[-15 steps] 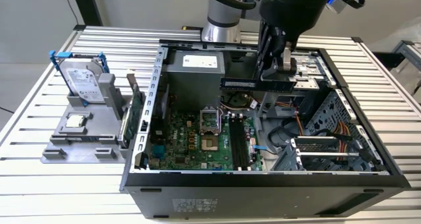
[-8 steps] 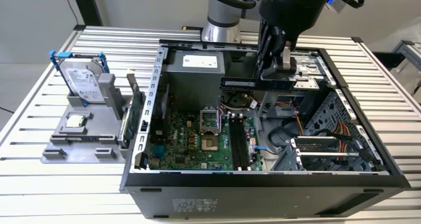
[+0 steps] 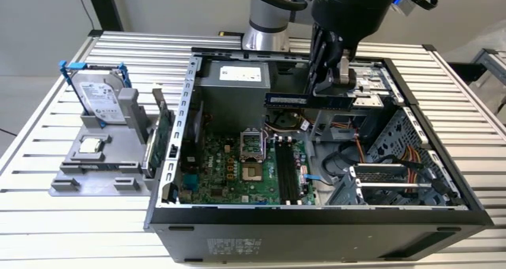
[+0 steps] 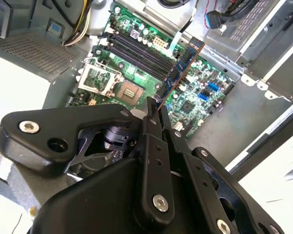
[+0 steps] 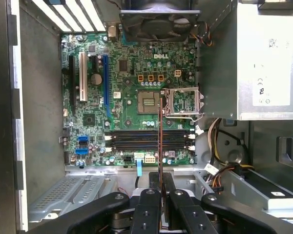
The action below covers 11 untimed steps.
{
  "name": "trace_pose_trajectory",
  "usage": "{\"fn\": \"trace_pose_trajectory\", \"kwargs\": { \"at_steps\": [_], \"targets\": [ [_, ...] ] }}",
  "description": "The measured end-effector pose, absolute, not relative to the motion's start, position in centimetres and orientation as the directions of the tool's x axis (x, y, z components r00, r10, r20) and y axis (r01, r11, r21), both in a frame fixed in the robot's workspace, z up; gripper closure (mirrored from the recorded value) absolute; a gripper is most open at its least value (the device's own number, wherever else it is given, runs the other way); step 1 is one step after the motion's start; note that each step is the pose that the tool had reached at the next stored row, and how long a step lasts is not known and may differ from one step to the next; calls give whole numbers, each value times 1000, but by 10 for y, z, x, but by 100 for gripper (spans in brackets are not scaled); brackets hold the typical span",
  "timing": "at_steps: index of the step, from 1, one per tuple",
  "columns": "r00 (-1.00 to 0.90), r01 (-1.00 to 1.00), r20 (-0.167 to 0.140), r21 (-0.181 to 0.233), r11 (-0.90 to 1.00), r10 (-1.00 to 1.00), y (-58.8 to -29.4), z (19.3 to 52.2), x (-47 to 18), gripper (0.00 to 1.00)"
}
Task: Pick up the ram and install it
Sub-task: 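Insert the ram into the slot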
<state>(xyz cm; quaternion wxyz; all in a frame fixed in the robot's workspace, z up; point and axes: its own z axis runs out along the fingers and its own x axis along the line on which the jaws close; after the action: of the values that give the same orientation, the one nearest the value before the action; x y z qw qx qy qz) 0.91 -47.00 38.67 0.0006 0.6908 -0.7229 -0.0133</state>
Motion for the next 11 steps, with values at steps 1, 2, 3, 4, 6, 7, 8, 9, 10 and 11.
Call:
{"fn": "trace_pose_trajectory", "kwargs": {
  "at_steps": [1,2,3,4,6,7,8,9,10,11],
  "targets": [
    [-49,-999,-18,20,49,-999,-470,387,9,100],
    [-55,-998,-18,20,54,-998,-470,387,9,100],
    [-63,-998,-18,20,63,-998,-470,387,9,100],
    [-72,-997,-18,20,71,-997,-470,387,9,100],
    [-89,-996,-18,20,89,-996,-470,387,9,100],
    [-98,-995,-18,20,97,-995,-470,387,9,100],
    [-106,-994,-18,20,106,-994,-470,387,9,100],
    [-115,-993,-18,20,115,-993,-470,387,9,100],
    [-124,-992,-18,20,124,-992,-470,387,9,100],
    [-132,-991,-18,20,132,-991,-470,387,9,100]
  ]
}}
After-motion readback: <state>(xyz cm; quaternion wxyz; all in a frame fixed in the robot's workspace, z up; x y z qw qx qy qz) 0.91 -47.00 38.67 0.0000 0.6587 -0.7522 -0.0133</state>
